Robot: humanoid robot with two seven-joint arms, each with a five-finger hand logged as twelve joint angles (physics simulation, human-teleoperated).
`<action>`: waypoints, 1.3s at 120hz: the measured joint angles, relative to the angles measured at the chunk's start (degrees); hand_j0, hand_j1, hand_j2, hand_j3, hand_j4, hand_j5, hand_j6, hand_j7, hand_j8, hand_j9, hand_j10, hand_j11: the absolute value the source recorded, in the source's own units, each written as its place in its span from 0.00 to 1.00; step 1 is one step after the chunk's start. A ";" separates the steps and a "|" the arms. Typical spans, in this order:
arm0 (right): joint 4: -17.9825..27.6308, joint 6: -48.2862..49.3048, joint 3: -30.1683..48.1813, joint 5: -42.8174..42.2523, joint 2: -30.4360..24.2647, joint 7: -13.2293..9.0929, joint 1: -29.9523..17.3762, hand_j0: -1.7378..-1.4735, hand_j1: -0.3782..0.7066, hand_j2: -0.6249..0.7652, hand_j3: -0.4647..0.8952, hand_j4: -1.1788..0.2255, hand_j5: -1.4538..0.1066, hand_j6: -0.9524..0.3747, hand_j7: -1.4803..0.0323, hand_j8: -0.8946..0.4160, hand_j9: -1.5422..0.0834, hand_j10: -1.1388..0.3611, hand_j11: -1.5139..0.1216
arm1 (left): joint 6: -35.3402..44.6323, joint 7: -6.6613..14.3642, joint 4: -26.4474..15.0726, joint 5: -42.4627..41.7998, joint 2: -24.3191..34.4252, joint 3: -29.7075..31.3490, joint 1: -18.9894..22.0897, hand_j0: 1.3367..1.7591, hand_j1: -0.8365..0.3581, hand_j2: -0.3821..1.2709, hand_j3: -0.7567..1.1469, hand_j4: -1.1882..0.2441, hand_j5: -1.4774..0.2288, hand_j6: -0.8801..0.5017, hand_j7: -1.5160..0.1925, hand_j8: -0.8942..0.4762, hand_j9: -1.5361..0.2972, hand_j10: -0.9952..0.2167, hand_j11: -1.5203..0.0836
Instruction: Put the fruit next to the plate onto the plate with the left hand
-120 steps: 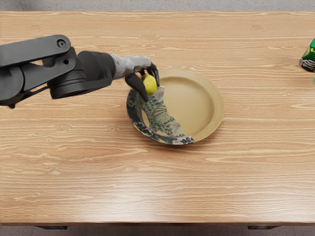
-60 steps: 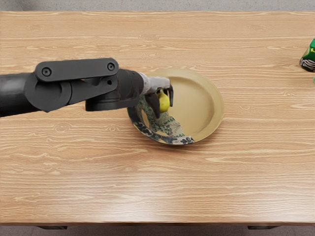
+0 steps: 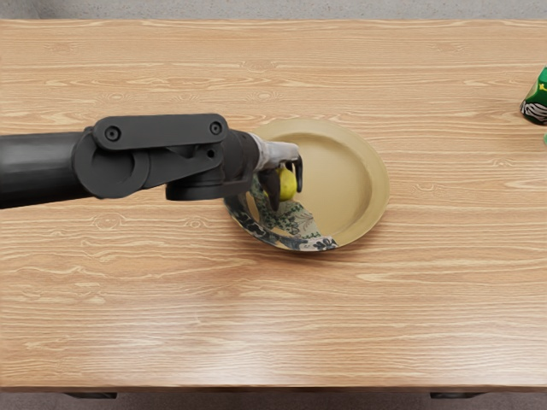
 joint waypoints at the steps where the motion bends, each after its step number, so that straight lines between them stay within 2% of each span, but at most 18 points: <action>1: 0.00 0.00 0.00 0.00 0.00 0.00 0.00 0.30 0.07 0.44 0.34 0.81 0.90 0.69 0.95 0.66 0.92 0.74 0.90 | 0.02 0.00 0.00 0.00 0.00 -0.01 0.00 0.73 0.27 0.52 0.40 0.46 0.27 0.48 0.30 0.47 0.27 0.24 0.31; 14: 0.00 -0.01 0.00 0.00 0.00 0.00 0.00 0.30 0.07 0.44 0.34 0.81 0.90 0.69 0.95 0.66 0.92 0.74 0.90 | 0.31 -0.03 0.05 0.07 0.00 -0.10 0.09 0.74 0.35 0.44 0.40 0.39 0.36 0.40 0.39 0.39 0.36 0.17 0.41; 21: 0.00 -0.01 0.00 0.00 0.00 0.00 0.00 0.30 0.07 0.44 0.34 0.81 0.90 0.69 0.95 0.66 0.92 0.74 0.90 | 0.40 -0.03 0.06 0.10 -0.07 -0.16 0.05 0.75 0.41 0.40 0.40 0.38 0.41 0.39 0.43 0.39 0.41 0.18 0.46; 40: 0.00 -0.02 0.00 -0.01 0.00 0.00 0.00 0.30 0.07 0.44 0.34 0.81 0.90 0.69 0.95 0.66 0.92 0.74 0.90 | 0.56 -0.04 0.08 0.18 -0.09 -0.54 0.00 0.75 0.57 0.33 0.40 0.51 0.54 0.42 0.56 0.42 0.53 0.40 0.60; 61: 0.00 -0.02 0.00 -0.02 0.00 0.00 0.00 0.30 0.07 0.44 0.34 0.81 0.90 0.69 0.95 0.66 0.92 0.74 0.90 | 0.61 -0.04 0.06 0.27 -0.27 -1.58 0.25 0.76 0.67 0.29 0.40 0.59 0.62 0.44 0.64 0.45 0.61 0.52 0.68; 90: 0.00 -0.03 0.00 -0.02 0.00 0.00 0.00 0.30 0.07 0.44 0.34 0.81 0.90 0.69 0.95 0.66 0.92 0.74 0.90 | -0.10 -0.04 -0.57 -4.36 0.96 -5.46 0.69 0.76 0.72 0.27 0.40 0.64 0.66 0.45 0.68 0.46 0.64 0.59 0.73; 104: 0.00 -0.02 0.00 -0.02 0.00 0.00 0.00 0.30 0.07 0.44 0.34 0.81 0.90 0.69 0.95 0.66 0.92 0.74 0.90 | -1.26 -0.06 -1.90 -8.01 5.40 -8.57 1.39 0.76 0.73 0.27 0.40 0.64 0.67 0.45 0.69 0.47 0.65 0.60 0.74; 138: 0.00 -0.02 0.00 -0.02 0.00 0.00 0.00 0.30 0.07 0.44 0.34 0.81 0.90 0.69 0.95 0.66 0.92 0.74 0.90 | -13.75 -0.19 -2.93 -20.29 12.25 -19.58 6.20 0.76 0.74 0.26 0.40 0.65 0.67 0.45 0.69 0.47 0.66 0.61 0.74; 148: 0.00 -0.02 0.00 0.00 0.00 0.00 0.00 0.30 0.07 0.44 0.34 0.81 0.90 0.69 0.95 0.66 0.92 0.74 0.90 | -19.09 -0.21 -2.92 -25.52 14.65 -22.04 8.82 0.76 0.74 0.26 0.40 0.65 0.67 0.46 0.70 0.47 0.66 0.61 0.74; 156: 0.00 -0.03 0.00 -0.01 0.00 0.00 0.00 0.30 0.07 0.44 0.34 0.81 0.90 0.69 0.95 0.66 0.92 0.74 0.90 | -22.71 -0.21 -2.86 -30.23 16.74 -24.03 13.56 0.76 0.74 0.26 0.40 0.65 0.67 0.46 0.70 0.47 0.66 0.61 0.74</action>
